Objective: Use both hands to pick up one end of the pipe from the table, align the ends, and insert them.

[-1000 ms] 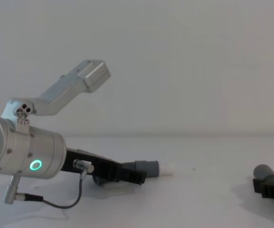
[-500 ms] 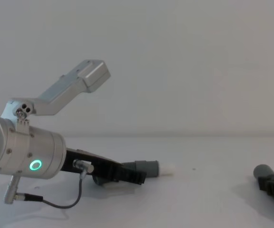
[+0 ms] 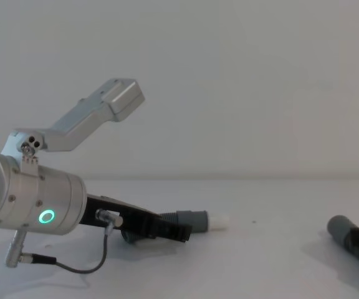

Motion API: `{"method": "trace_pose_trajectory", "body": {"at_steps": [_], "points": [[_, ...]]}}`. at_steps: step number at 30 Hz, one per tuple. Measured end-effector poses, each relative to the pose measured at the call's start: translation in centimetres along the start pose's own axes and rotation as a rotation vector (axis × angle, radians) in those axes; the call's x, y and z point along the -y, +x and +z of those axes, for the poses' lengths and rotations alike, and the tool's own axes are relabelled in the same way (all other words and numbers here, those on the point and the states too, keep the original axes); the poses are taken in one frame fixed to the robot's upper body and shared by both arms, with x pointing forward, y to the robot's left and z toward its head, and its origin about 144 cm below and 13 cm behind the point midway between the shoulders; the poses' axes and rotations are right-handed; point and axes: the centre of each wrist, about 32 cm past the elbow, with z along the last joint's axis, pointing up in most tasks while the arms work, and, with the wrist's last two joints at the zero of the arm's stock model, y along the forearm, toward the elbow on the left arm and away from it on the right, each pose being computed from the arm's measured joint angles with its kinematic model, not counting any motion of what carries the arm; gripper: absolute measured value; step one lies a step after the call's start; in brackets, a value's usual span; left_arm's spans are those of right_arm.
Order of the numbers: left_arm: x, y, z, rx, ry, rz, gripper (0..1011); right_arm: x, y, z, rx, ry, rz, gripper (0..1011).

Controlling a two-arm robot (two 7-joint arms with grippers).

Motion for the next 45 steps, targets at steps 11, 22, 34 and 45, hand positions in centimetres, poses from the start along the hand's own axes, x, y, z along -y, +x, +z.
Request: {"method": "trace_pose_trajectory", "body": {"at_steps": [11, 22, 34, 45], "points": [[0.0, 0.0, 0.0, 0.0, 0.0, 0.0, 1001, 0.0, 0.0, 0.0, 0.0, 0.0, 0.0, 123], [0.0, 0.0, 0.0, 0.0, 0.0, 0.0, 1001, 0.0, 0.0, 0.0, 0.0, 0.0, 0.0, 231], [0.0, 0.0, 0.0, 0.0, 0.0, 0.0, 1001, 0.0, 0.0, 0.0, 0.0, -0.001, 0.0, 591], [0.0, 0.0, 0.0, 0.0, 0.0, 0.0, 1001, -0.04, 0.03, -0.02, 0.002, 0.0, 0.004, 909]]}}
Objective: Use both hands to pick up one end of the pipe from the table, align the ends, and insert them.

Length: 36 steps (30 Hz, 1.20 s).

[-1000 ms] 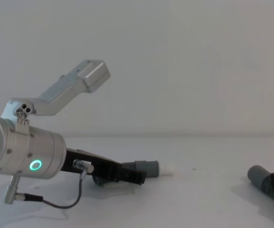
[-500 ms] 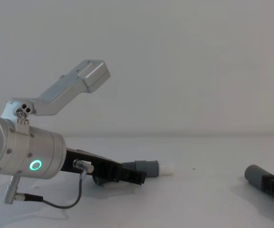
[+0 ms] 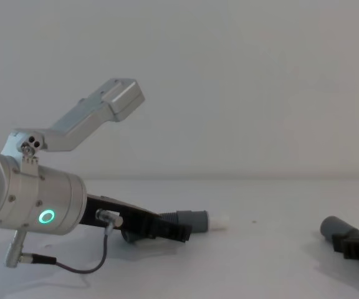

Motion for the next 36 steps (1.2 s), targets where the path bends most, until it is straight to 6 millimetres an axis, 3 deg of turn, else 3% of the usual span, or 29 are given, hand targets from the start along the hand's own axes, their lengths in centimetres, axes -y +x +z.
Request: {"method": "trace_pose_trajectory", "body": {"at_steps": [3, 27, 36], "points": [[0.0, 0.0, 0.0, 0.0, 0.0, 0.0, 1001, -0.08, 0.03, -0.07, 0.003, -0.001, 0.005, 1000], [0.0, 0.0, 0.0, 0.0, 0.0, 0.0, 1001, -0.43, 0.04, -0.26, 0.006, 0.001, 0.018, 997], [0.0, 0.0, 0.0, 0.0, 0.0, 0.0, 1001, -0.46, 0.02, -0.29, 0.005, 0.001, 0.019, 785]]}}
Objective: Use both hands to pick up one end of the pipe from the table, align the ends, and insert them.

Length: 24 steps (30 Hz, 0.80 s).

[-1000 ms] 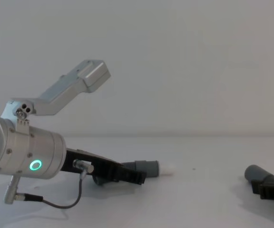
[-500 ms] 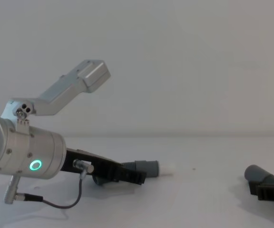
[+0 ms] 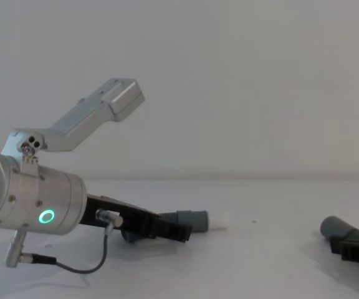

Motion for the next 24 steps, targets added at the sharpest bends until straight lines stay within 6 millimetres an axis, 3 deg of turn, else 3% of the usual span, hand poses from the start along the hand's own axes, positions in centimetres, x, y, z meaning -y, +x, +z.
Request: {"method": "trace_pose_trajectory", "body": {"at_steps": [5, 14, 16, 18, 24], "points": [[0.0, 0.0, 0.0, 0.0, 0.0, 0.0, 1001, -0.02, -0.01, -0.01, 0.0, 0.0, 0.001, 661], [0.0, 0.0, 0.0, 0.0, 0.0, 0.0, 1001, -0.03, 0.0, -0.02, -0.001, 0.001, 0.001, 338], [0.0, 0.0, 0.0, 0.0, 0.0, 0.0, 1001, -0.03, 0.0, -0.02, -0.001, 0.001, 0.0, 324], [0.0, 0.0, 0.0, 0.0, 0.0, 0.0, 1001, -0.03, 0.0, -0.02, -0.001, 0.001, 0.0, 243], [0.0, 0.0, 0.0, 0.0, 0.0, 0.0, 1001, -0.03, 0.0, -0.01, -0.001, 0.001, 0.0, 178]]}}
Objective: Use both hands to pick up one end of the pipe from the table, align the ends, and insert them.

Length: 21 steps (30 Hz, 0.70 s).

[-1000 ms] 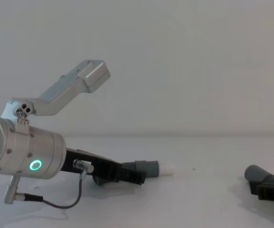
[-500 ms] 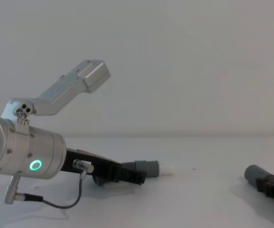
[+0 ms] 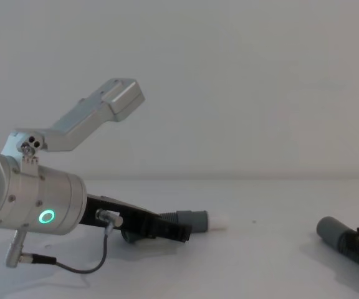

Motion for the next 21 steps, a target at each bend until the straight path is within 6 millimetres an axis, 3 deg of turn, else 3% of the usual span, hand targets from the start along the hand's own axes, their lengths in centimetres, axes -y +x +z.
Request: {"method": "trace_pose_trajectory", "body": {"at_steps": [12, 21], "points": [[0.0, 0.0, 0.0, 0.0, 0.0, 0.0, 984, 0.0, 0.0, 0.0, 0.0, 0.0, 0.0, 151], [0.0, 0.0, 0.0, 0.0, 0.0, 0.0, 781, 0.0, 0.0, 0.0, 0.0, 0.0, 0.0, 147]]}}
